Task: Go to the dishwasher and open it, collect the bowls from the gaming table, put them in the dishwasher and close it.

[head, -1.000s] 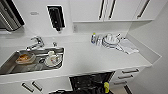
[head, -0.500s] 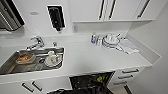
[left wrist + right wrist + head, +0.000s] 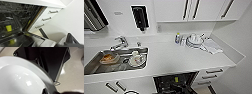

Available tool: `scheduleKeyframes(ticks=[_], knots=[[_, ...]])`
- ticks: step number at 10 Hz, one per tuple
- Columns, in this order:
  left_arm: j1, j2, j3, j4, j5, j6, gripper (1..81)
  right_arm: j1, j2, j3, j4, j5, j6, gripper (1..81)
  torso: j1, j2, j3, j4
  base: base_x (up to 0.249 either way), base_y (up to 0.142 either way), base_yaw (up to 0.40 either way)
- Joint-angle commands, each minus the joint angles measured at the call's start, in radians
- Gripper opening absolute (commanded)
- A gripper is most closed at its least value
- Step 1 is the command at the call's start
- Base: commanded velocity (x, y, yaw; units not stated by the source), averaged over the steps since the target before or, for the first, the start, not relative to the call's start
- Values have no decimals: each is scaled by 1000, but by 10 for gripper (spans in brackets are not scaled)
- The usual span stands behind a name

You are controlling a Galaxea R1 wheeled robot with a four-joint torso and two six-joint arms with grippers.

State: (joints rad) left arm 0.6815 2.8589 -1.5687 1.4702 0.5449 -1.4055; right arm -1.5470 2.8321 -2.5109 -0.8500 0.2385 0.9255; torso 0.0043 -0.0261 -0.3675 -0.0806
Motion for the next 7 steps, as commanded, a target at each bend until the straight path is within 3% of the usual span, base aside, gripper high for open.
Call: scheduleKeyframes(ticks=[1, 4, 5, 7], knots=[[115, -268, 301, 22, 23, 60, 811, 4, -220, 256, -11, 50, 12, 10, 0, 0, 0, 0, 0, 0, 0], [290, -346, 311, 25, 21, 138, 811, 50, -328, 336, -3, 143, 61, 10, 0, 0, 0, 0, 0, 0, 0], [356, -366, 294, 33, 17, 143, 811, 70, -372, 374, -4, 168, 88, 10, 0, 0, 0, 0, 0, 0, 0], [463, -395, 204, 33, -75, 142, 811, 127, -461, 466, -3, 197, 120, 10, 0, 0, 0, 0, 0, 0, 0]])
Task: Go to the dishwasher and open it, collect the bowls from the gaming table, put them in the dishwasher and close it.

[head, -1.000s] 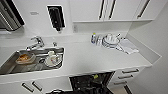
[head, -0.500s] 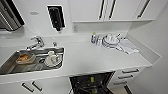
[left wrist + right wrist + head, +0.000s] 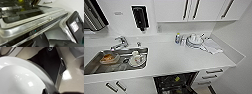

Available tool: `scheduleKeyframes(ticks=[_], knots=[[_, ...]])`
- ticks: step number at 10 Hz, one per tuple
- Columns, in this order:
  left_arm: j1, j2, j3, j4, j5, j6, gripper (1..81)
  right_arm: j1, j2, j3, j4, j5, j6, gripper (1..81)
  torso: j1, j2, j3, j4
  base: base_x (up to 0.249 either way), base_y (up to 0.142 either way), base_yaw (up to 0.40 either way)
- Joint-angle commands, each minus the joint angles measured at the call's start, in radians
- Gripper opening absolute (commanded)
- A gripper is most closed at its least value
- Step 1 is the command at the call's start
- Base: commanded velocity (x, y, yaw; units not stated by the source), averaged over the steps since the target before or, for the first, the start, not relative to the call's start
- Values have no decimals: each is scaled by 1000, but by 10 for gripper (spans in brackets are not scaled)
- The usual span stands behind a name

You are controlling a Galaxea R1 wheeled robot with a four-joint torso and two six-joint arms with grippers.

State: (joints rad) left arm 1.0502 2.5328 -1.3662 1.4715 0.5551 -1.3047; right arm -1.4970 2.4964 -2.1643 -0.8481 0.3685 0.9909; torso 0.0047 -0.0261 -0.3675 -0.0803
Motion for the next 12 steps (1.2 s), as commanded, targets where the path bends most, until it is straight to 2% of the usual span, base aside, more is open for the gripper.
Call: scheduleKeyframes(ticks=[1, 2, 3, 6, 8, 9, 12], knots=[[150, -80, -74, 30, -195, 41, 811, 112, -165, 173, -3, 58, 63, 10, 0, 0, 0, 0, 0, 0, 0], [198, -75, -175, 29, -309, 41, 811, 148, -193, 216, 0, 47, 64, 10, 0, 0, 0, 0, 0, 0, 0], [236, -55, -298, 24, -423, 39, 811, 198, -207, 264, 14, -15, 63, 10, 0, 0, 0, 0, 0, 0, 0], [313, 27, -609, 15, -645, 36, 811, 348, -228, 408, 41, -211, 63, 10, 0, 0, 0, 0, 0, 0, 0], [346, 87, -808, 13, -765, 33, 811, 465, -241, 539, 43, -386, 63, 10, 0, 0, 0, 0, 0, 0, 0], [363, 118, -907, -2, -832, 34, 811, 529, -239, 599, 55, -473, 63, 10, 0, 0, 0, 0, 0, 0, 0], [412, 219, -1168, -6, -927, 36, 811, 653, -230, 691, 82, -535, 78, 10, 0, 0, 0, 0, 0, 0, 0]])
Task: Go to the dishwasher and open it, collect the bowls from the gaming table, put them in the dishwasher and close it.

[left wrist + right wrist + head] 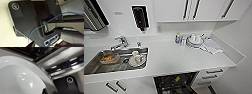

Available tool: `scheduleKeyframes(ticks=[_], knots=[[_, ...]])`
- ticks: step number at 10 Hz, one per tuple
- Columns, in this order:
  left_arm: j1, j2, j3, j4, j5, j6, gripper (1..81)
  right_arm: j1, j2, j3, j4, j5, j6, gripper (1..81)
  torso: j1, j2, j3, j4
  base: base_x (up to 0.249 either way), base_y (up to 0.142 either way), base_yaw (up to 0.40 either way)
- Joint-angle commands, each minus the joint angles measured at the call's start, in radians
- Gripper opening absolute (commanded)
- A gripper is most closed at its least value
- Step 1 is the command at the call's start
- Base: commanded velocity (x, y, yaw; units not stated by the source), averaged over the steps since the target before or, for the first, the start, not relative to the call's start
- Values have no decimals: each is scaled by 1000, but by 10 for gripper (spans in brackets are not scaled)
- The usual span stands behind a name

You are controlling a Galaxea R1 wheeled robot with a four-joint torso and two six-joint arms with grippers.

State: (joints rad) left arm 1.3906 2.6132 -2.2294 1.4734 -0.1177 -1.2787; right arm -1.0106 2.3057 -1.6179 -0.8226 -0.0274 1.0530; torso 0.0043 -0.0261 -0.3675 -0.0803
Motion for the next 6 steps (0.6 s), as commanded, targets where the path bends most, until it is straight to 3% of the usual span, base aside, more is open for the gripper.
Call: scheduleKeyframes(ticks=[1, 3, 6], knots=[[92, 172, -381, -10, -264, 13, 811, 215, -8, 153, 69, -182, 15, 10, 0, 0, 0, 0, 0, 0, 0], [118, 220, -463, -8, -263, 13, 811, 273, 83, 118, 72, -244, 18, 10, 0, 0, 0, 0, 0, 0, 0], [173, 249, -510, -25, -254, 13, 811, 324, 239, -15, 76, -249, 18, 10, 0, 0, 0, 0, 0, 0, 0]])
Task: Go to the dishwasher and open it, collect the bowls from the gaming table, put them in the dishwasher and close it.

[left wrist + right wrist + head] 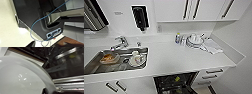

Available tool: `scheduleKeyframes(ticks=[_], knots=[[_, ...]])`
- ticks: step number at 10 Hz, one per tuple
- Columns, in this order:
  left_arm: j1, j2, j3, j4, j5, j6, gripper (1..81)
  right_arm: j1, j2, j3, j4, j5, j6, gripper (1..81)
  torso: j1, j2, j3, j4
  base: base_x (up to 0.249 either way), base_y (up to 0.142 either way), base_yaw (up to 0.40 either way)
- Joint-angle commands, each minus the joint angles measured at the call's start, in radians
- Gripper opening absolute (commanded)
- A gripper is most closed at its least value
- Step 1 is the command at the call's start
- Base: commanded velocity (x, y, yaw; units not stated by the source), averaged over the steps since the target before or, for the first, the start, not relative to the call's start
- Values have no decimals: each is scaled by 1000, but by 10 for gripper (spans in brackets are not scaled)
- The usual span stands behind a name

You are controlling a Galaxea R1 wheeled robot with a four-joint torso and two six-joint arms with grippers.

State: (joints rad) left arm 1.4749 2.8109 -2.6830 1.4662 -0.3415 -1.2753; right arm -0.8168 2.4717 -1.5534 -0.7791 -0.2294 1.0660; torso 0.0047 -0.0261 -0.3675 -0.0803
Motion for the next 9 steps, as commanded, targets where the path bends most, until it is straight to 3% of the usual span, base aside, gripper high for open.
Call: scheduleKeyframes(ticks=[1, 4, 9], knots=[[100, 53, -57, -38, -27, 10, 811, 145, 135, -130, 38, -47, 5, 10, 0, 0, 0, 0, 0, 0, 0], [107, 63, -58, -41, -25, 10, 811, 194, 230, -221, 51, -47, 5, 10, 0, 0, 0, 0, 0, 0, 0], [107, 69, -58, -43, -25, 10, 811, 285, 269, -264, 129, -45, 5, 10, 0, 0, 0, 0, 0, 0, 0]])
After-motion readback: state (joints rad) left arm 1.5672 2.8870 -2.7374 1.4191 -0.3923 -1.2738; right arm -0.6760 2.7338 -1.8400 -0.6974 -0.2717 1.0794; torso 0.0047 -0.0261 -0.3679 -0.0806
